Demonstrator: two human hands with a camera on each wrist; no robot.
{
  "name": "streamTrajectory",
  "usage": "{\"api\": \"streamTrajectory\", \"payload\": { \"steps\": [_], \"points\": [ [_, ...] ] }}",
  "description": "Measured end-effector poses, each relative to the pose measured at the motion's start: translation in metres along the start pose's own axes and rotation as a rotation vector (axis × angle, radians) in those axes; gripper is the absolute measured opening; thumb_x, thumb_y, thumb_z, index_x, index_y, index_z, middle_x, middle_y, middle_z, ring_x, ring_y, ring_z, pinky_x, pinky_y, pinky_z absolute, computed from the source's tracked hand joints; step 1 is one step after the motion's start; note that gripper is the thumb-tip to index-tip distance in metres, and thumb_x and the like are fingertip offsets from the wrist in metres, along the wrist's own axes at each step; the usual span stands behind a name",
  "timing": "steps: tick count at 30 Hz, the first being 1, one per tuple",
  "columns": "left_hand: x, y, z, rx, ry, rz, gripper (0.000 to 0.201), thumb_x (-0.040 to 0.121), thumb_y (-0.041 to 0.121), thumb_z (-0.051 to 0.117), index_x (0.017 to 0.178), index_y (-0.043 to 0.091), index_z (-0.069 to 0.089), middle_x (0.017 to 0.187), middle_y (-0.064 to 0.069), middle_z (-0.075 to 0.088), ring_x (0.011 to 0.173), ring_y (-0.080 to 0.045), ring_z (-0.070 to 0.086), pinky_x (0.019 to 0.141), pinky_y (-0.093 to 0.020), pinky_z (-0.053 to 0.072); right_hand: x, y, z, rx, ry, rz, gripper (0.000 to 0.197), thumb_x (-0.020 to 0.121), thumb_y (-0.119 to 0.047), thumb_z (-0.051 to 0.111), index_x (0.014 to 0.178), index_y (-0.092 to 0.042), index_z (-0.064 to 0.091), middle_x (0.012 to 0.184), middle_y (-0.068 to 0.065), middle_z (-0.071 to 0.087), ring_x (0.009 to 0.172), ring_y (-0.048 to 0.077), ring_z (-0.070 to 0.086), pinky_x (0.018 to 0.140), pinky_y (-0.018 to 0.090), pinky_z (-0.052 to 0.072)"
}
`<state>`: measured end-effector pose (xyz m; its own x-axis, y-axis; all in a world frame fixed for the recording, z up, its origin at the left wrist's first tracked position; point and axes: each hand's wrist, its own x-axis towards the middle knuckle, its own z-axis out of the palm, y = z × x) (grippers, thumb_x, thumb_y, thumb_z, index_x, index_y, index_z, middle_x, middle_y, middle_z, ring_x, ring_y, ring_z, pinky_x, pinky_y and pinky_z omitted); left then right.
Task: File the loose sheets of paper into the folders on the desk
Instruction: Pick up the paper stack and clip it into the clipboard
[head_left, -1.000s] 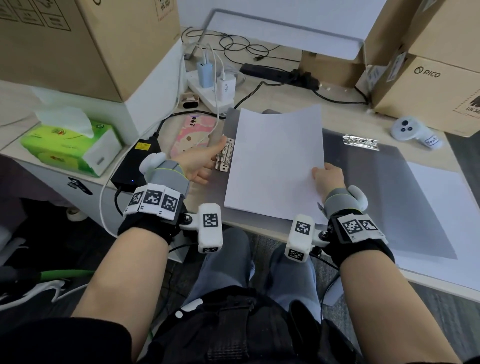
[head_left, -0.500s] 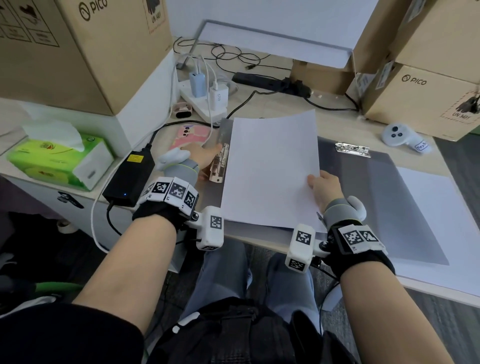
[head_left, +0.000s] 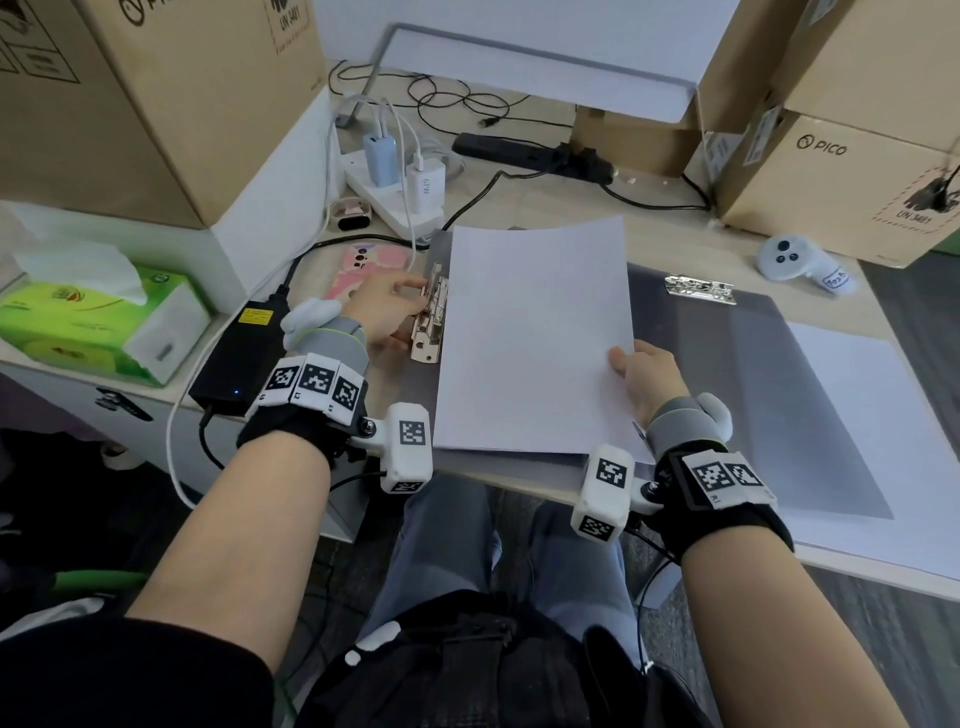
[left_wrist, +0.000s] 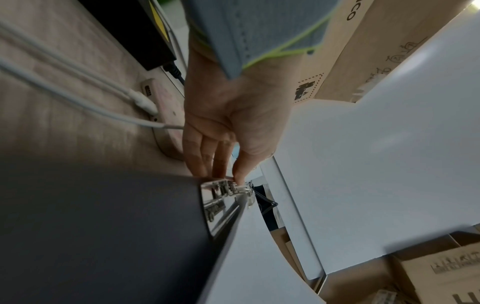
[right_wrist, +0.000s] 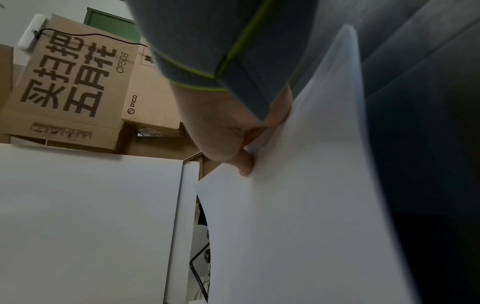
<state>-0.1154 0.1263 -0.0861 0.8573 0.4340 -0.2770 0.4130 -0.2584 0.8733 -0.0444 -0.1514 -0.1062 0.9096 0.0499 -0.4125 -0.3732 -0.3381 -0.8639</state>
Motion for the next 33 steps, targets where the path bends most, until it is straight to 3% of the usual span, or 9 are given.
{"api": "streamTrajectory", "payload": {
  "steps": [5,12,14,17,18,22,26,30,33],
  "points": [
    [0.001,-0.001,-0.001,-0.038,-0.038,-0.022,0.036,0.094,0.012,0.050,0.129,0.019,0.051,0.080,0.004,0.056,0.028,-0.002,0.050,0.038,-0.016,0.048,0.001,0.003,0.006,0.016,-0.008,-0.005,0.015,0.085,-0.008,0.048,0.084,-0.006,0.063,0.120,0.029,0.059,0.080,0.022,0.050,0.090,0.044,0.048],
    [0.002,-0.003,-0.001,-0.018,-0.028,0.007,0.035,0.094,0.012,0.049,0.126,0.025,0.053,0.088,0.000,0.060,0.036,-0.003,0.055,0.037,-0.017,0.047,-0.007,-0.004,0.020,0.024,0.036,-0.015,0.035,0.083,-0.003,0.045,0.115,0.013,0.049,0.111,0.040,0.056,0.079,0.020,0.042,0.072,0.032,0.036],
    [0.003,-0.004,-0.001,-0.002,-0.024,0.033,0.037,0.093,0.013,0.051,0.126,0.029,0.053,0.115,-0.004,0.058,0.069,-0.017,0.069,0.049,-0.022,0.053,-0.009,-0.005,0.019,0.005,0.034,0.001,0.035,0.085,-0.003,0.045,0.116,0.012,0.051,0.114,0.037,0.058,0.079,0.021,0.042,0.073,0.032,0.036],
    [0.002,-0.005,-0.001,0.051,-0.007,0.070,0.037,0.091,0.012,0.054,0.125,0.026,0.055,0.135,-0.012,0.053,0.120,-0.037,0.054,0.088,-0.035,0.050,-0.009,-0.005,0.017,-0.043,0.016,0.014,0.032,0.088,-0.003,0.043,0.115,0.008,0.055,0.122,0.033,0.056,0.080,0.022,0.045,0.072,0.031,0.038],
    [0.001,-0.006,-0.001,0.039,-0.007,0.072,0.034,0.091,0.012,0.054,0.123,0.024,0.056,0.130,-0.014,0.056,0.115,-0.038,0.057,0.086,-0.034,0.051,-0.008,-0.004,0.016,-0.052,0.009,0.018,0.032,0.089,-0.003,0.043,0.116,0.006,0.056,0.118,0.032,0.060,0.080,0.022,0.045,0.071,0.030,0.038],
    [-0.007,-0.005,-0.002,-0.066,0.000,0.084,0.019,0.091,0.008,0.053,0.094,0.026,0.058,0.095,-0.017,0.058,0.054,-0.022,0.056,0.037,-0.018,0.046,-0.007,-0.003,0.016,-0.060,-0.020,0.048,0.030,0.092,-0.006,0.044,0.117,0.002,0.058,0.092,0.011,0.055,0.082,0.022,0.045,0.074,0.032,0.038],
    [-0.014,-0.006,-0.005,-0.144,-0.020,0.130,0.030,0.092,-0.001,0.047,0.075,0.023,0.056,0.077,-0.011,0.058,0.041,-0.013,0.057,0.036,-0.017,0.046,-0.011,-0.005,0.015,-0.066,-0.027,0.044,0.028,0.093,-0.007,0.044,0.116,0.003,0.058,0.092,0.012,0.054,0.083,0.023,0.046,0.076,0.033,0.038],
    [-0.018,-0.008,-0.006,-0.213,-0.044,0.078,0.027,0.097,0.008,0.043,0.078,0.022,0.057,0.080,-0.002,0.060,0.039,-0.006,0.059,0.044,-0.022,0.054,-0.014,-0.007,0.014,-0.089,-0.016,0.044,0.032,0.090,-0.008,0.045,0.117,0.005,0.056,0.103,0.030,0.062,0.083,0.022,0.045,0.075,0.033,0.037],
    [-0.025,-0.010,-0.006,-0.308,-0.081,-0.003,0.021,0.100,0.020,0.039,0.087,0.023,0.056,0.086,0.002,0.064,0.044,-0.007,0.062,0.046,-0.021,0.054,-0.016,-0.006,0.012,-0.112,-0.008,0.035,0.032,0.090,-0.006,0.045,0.118,0.007,0.055,0.101,0.028,0.063,0.083,0.021,0.044,0.070,0.031,0.036]
  ]
}}
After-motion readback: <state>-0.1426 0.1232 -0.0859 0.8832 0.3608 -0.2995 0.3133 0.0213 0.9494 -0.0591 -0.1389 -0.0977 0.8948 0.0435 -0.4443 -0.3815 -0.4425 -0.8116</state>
